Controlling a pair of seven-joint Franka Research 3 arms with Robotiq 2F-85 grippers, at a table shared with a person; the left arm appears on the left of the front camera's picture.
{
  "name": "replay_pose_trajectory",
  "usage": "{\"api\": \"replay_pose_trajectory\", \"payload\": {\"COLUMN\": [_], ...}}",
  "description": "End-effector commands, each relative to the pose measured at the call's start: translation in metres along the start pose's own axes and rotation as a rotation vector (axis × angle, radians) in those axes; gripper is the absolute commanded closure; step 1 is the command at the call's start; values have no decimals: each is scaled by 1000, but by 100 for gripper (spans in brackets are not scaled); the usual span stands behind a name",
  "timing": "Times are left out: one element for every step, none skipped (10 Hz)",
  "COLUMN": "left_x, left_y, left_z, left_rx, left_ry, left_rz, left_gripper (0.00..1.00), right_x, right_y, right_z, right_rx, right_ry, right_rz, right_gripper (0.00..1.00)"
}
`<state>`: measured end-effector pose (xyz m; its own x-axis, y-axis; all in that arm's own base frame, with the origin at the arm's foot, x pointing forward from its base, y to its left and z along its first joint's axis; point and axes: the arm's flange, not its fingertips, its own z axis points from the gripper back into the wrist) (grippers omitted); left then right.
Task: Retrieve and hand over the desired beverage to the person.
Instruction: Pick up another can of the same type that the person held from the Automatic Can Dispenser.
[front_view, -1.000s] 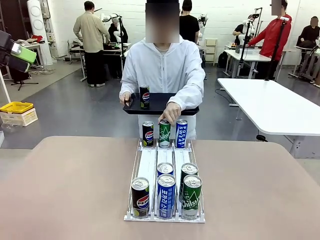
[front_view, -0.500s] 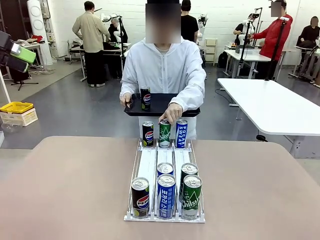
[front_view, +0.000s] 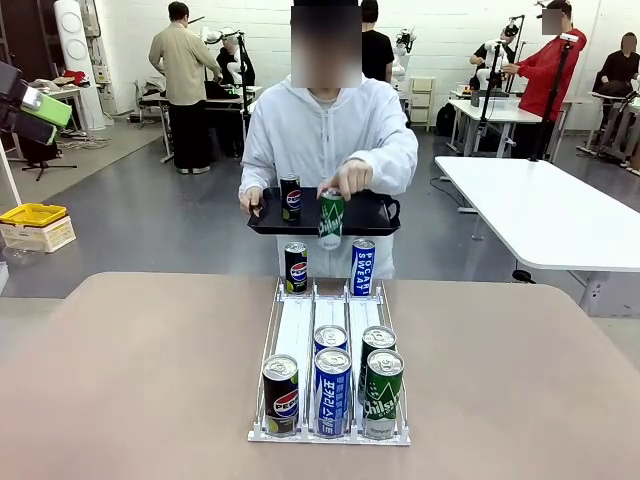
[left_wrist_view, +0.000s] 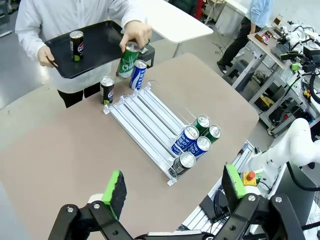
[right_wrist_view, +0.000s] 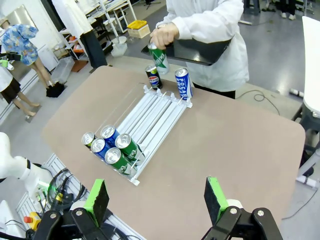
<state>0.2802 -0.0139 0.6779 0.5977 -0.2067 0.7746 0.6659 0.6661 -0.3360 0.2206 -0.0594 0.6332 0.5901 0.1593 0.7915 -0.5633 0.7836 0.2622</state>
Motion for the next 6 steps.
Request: {"api": "replay_pose_trajectory", "payload": {"left_x": [1,1,1,1,1,1], "left_y": [0,0,0,0,0,0], "left_z": [-1,-1,-1,-1,-1,-1], "left_rx": [-15,-15,-15,-15,-15,-15], "left_ry": [-6,-6,-6,-6,-6,-6], "left_rz": [-9,-9,-9,-9,-9,-9], "left_gripper": [0,0,0,0,0,0], "right_x": [0,0,0,0,0,0], "right_y": [0,0,0,0,0,0], "right_z": [-1,-1,-1,-1,-1,-1], "right_rx": [29,29,29,29,29,29], "right_ry": [-5,-5,-5,-5,-5,-5], "right_rz": [9,9,9,9,9,9], "right_gripper": [0,0,0,0,0,0]}}
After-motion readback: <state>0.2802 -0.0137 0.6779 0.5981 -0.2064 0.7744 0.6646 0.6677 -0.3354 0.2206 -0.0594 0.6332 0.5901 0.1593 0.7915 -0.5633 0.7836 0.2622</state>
